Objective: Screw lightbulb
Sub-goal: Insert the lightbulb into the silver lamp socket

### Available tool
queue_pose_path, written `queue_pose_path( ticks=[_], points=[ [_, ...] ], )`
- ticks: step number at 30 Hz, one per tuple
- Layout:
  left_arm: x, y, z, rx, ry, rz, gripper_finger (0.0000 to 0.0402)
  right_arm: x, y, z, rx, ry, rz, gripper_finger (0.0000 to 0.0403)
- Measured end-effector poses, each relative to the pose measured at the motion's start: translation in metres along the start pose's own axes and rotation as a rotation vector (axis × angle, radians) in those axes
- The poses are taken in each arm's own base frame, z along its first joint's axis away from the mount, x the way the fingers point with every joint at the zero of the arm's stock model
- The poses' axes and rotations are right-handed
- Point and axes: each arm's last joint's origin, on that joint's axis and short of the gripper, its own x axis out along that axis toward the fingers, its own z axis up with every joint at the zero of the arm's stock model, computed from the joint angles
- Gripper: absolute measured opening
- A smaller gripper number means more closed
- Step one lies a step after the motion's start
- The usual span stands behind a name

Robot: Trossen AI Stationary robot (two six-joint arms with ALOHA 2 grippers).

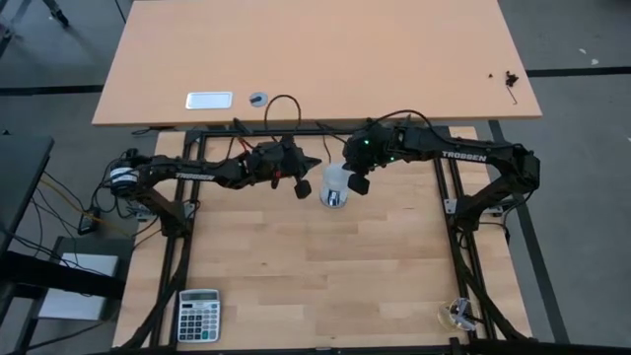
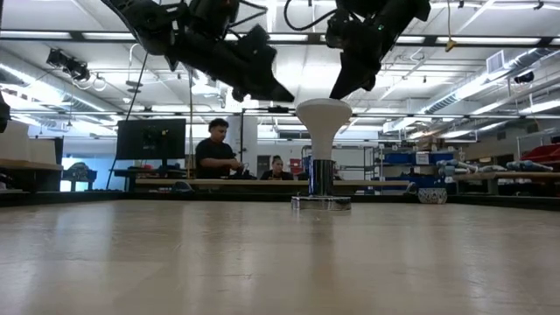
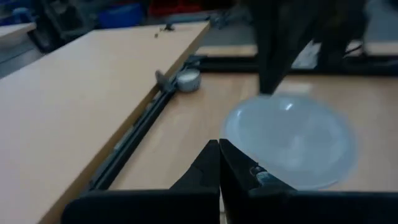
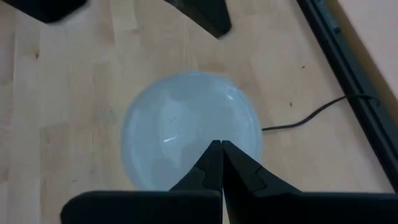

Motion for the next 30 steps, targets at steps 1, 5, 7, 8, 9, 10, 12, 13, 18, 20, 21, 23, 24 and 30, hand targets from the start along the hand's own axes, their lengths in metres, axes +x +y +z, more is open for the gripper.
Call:
queue_pose_path(
  ticks=[1,5,7,8,9,10,12,13,18,20,21,23,24,30],
  points=[
    [-0.003,0.0,0.003,-0.001,-0.016,-0.024,0.0,0.0,0.0,0.001,-0.003,-0.007,-0.002,0.0009],
    [-0.012,-0.011,0.014,-0.009,-0.079,-0.171,0.0,0.0,-0.001,0.004,-0.028,-0.046,-0.011,0.0009],
    [-0.013,-0.02,0.015,-0.003,-0.085,-0.235,0.0,0.0,-0.002,0.005,-0.037,-0.053,-0.014,0.0009],
    [-0.012,-0.024,0.014,0.006,-0.083,-0.257,0.0,0.0,-0.003,0.005,-0.044,-0.053,-0.016,0.0009],
    [-0.011,-0.029,0.013,0.026,-0.082,-0.269,0.0,0.0,-0.004,0.005,-0.049,-0.05,-0.018,0.0009],
    [-0.011,-0.034,0.012,0.041,-0.079,-0.28,0.0,0.001,-0.005,0.005,-0.047,-0.048,-0.02,0.0009],
    [-0.008,-0.043,0.007,0.069,-0.061,-0.289,0.0,0.001,-0.008,0.004,-0.041,-0.038,-0.026,0.0009],
    [-0.008,-0.046,0.006,0.084,-0.055,-0.281,0.0,0.002,-0.009,0.004,-0.039,-0.04,-0.028,0.0009],
    [-0.004,-0.052,0.0,0.114,-0.02,-0.231,0.0,0.002,-0.011,0.003,-0.035,-0.033,-0.036,0.0009],
    [-0.001,-0.053,-0.003,0.122,-0.019,-0.212,0.0,0.002,-0.011,0.003,-0.033,-0.026,-0.035,0.0009],
    [0.0,-0.053,-0.004,0.126,-0.007,-0.206,0.0,0.002,-0.011,0.002,-0.033,-0.022,-0.035,0.0009],
    [0.003,-0.053,-0.007,0.128,-0.004,-0.191,0.0,0.002,-0.011,0.002,-0.033,-0.019,-0.035,0.0009],
    [0.004,-0.053,-0.008,0.129,0.001,-0.19,0.0,0.002,-0.011,0.001,-0.033,-0.012,-0.034,0.0009],
    [0.01,-0.054,-0.014,0.133,0.014,-0.164,0.0,0.002,-0.011,0.0,-0.029,-0.001,-0.032,0.0009]
  ],
)
